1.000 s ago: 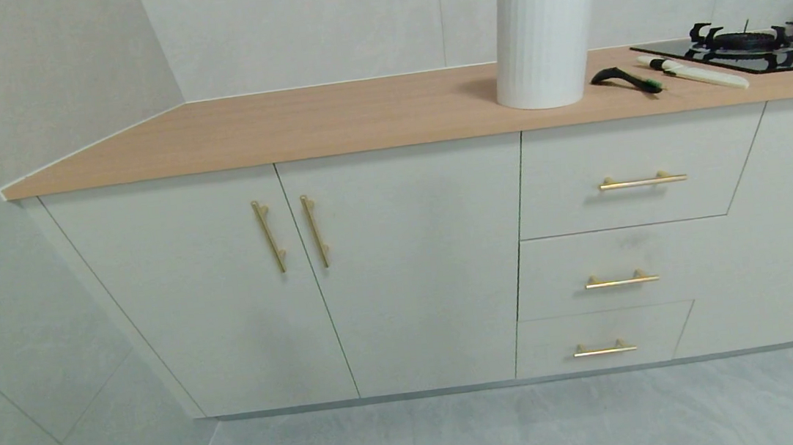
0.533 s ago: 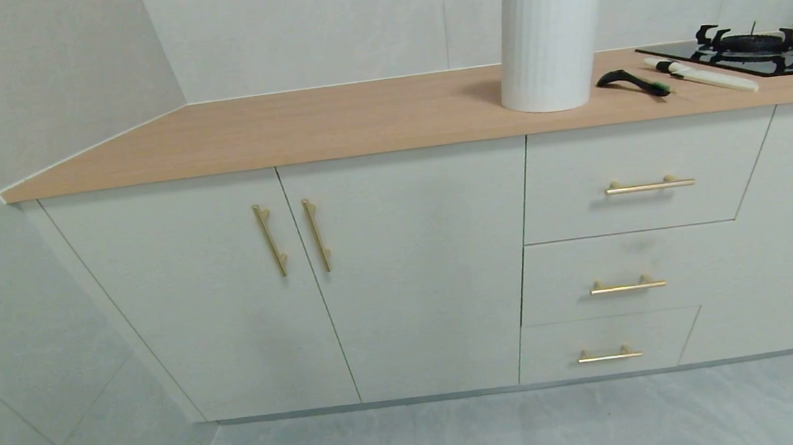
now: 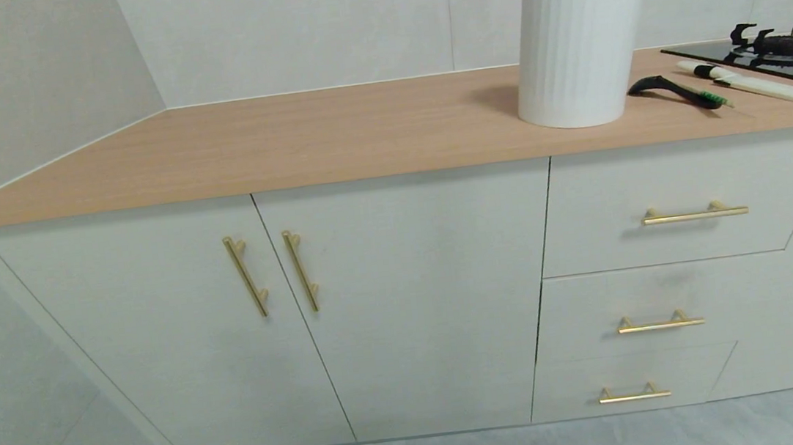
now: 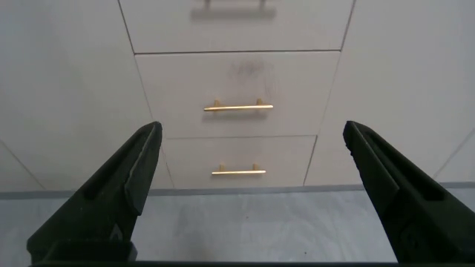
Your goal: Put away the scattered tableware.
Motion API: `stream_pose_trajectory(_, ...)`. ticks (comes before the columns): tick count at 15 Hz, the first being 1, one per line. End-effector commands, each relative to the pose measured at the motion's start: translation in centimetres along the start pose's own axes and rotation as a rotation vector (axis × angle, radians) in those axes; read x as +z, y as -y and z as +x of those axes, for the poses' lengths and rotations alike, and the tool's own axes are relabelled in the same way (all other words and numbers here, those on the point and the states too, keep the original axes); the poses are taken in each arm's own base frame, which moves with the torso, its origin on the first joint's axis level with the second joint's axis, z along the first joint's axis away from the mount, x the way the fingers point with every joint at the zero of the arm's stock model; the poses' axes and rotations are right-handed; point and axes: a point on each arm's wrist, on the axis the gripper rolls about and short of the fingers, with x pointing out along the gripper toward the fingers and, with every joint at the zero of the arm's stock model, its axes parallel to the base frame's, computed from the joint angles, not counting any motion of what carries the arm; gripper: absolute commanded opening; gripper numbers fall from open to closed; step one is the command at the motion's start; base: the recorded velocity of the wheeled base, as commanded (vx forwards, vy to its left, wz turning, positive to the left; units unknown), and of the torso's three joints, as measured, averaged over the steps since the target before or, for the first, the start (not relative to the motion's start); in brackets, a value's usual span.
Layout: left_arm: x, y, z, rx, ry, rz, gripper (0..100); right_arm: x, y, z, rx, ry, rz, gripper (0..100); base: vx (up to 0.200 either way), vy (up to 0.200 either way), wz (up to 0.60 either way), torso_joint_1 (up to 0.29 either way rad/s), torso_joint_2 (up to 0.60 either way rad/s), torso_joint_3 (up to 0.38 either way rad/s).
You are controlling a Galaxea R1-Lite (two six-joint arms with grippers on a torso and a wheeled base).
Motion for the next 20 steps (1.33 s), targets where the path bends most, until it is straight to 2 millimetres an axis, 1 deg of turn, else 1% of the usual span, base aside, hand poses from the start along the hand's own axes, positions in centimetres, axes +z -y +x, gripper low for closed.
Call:
stream_pose_trajectory(1, 0.01, 0.00, 0.01, 0.001, -0.001, -0.001, 100, 0.00, 0.00, 0.01, 0.001, -0.002, 0.000, 100, 0.000, 0.000, 0.00, 0.000, 0.00, 0.000)
stream_pose_trajectory(7, 0.01, 0.00, 0.01, 0.001, -0.001, 0.000, 100, 0.00, 0.00, 0.01, 0.000, -0.002, 0.000, 100, 0.000, 0.000, 0.00, 0.000, 0.00, 0.000)
stream_pose_trajectory(10, 0.01, 0.00, 0.01, 0.001, -0.001, -0.003, 100, 0.00, 0.00, 0.01, 0.001, -0.002, 0.000, 100, 0.000, -0.200, 0.00, 0.001, 0.00, 0.004)
stream_pose_trajectory(20, -0.01, 0.00, 0.02, 0.003, -0.001, -0.017, 100, 0.00, 0.00, 0.01, 0.000, -0.002, 0.000, 100, 0.000, 0.000, 0.00, 0.000, 0.00, 0.000)
